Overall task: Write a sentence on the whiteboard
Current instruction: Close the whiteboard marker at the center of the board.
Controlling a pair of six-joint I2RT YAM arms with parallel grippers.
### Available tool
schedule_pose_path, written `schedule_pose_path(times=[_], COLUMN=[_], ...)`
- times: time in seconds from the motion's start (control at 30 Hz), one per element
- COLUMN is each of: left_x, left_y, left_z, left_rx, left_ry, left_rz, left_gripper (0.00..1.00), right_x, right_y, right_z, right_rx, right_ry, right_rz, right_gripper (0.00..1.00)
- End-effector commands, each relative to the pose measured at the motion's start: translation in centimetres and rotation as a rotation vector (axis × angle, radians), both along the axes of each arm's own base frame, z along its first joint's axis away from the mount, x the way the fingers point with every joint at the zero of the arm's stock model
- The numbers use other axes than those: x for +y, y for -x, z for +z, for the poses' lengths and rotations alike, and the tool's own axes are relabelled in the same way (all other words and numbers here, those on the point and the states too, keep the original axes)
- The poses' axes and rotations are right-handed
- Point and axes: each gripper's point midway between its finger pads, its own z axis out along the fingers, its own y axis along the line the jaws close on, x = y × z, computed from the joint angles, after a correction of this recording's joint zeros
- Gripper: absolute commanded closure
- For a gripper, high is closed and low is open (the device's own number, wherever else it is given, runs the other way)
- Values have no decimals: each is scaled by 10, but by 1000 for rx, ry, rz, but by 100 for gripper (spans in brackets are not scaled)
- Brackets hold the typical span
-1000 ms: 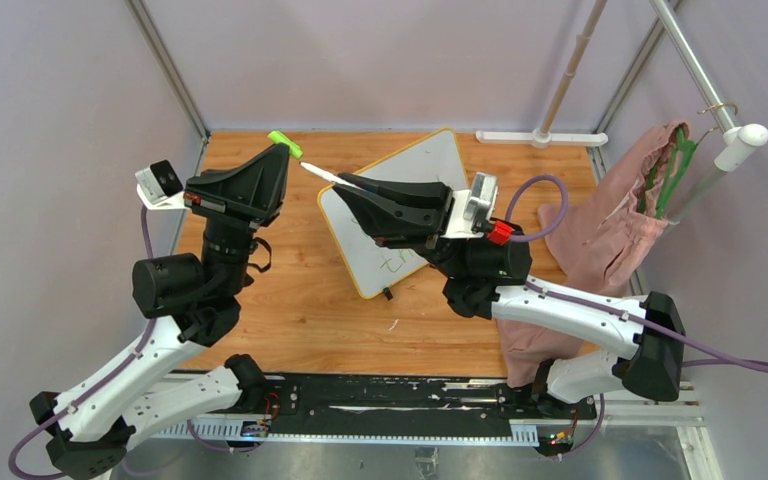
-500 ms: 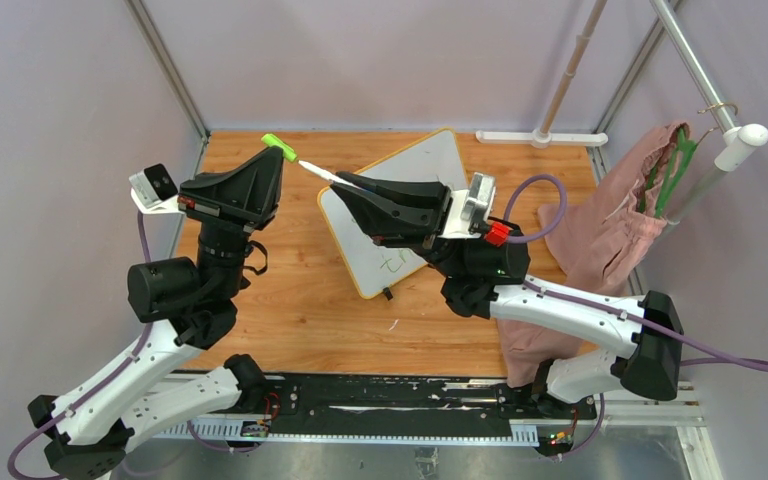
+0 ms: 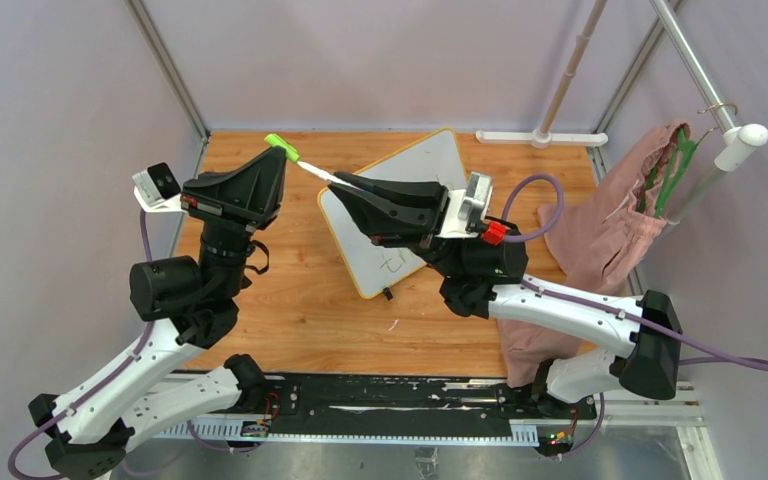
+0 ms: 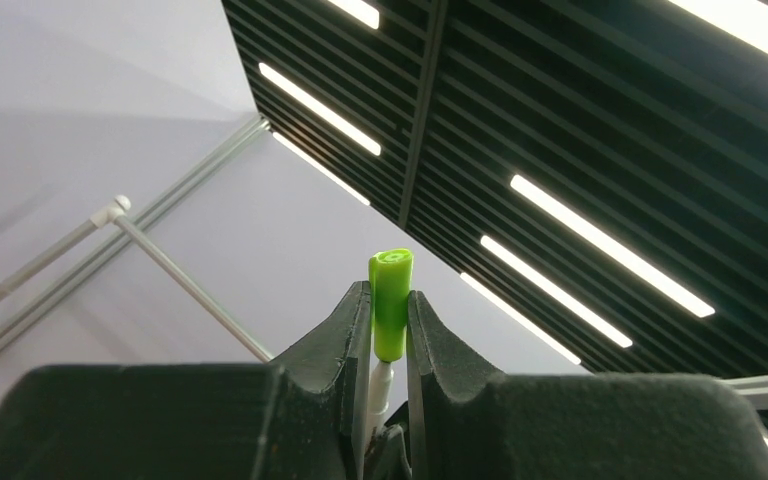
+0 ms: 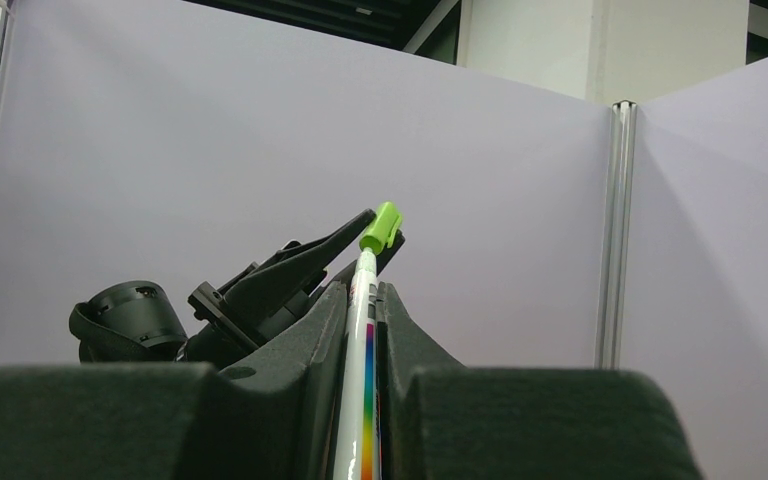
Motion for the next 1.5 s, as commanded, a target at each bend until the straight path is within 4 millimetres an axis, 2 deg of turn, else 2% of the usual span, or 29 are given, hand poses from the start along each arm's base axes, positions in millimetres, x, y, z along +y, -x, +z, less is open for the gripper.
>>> schedule_pose_path(times=[0.0, 0.47, 0.67, 0.83, 1.2, 1.47], left_x=[-1, 4, -5, -22, -38, -45], left_y=[1, 5, 7, 16, 10, 4], left_z=[2, 4, 4, 10, -3, -10], left_rx=[-10, -19, -33, -81, -49, -24], left_ry=[4, 4, -14, -58, -80, -87], left_rz=[-11, 2, -40, -114, -173, -189], left_gripper=[100, 100, 100, 100, 100, 100], right_x=[-11, -13, -7, 0, 12, 24], right_y=[7, 5, 3, 2, -11, -11], right_z=[23, 21, 21, 18, 5, -4], right_rx=[-26, -25, -24, -21, -93, -179], right_ry=[-74, -74, -59, -33, 36, 67], right_rz=[-10, -25, -23, -18, -178, -301], right_gripper=[100, 100, 100, 100, 100, 100])
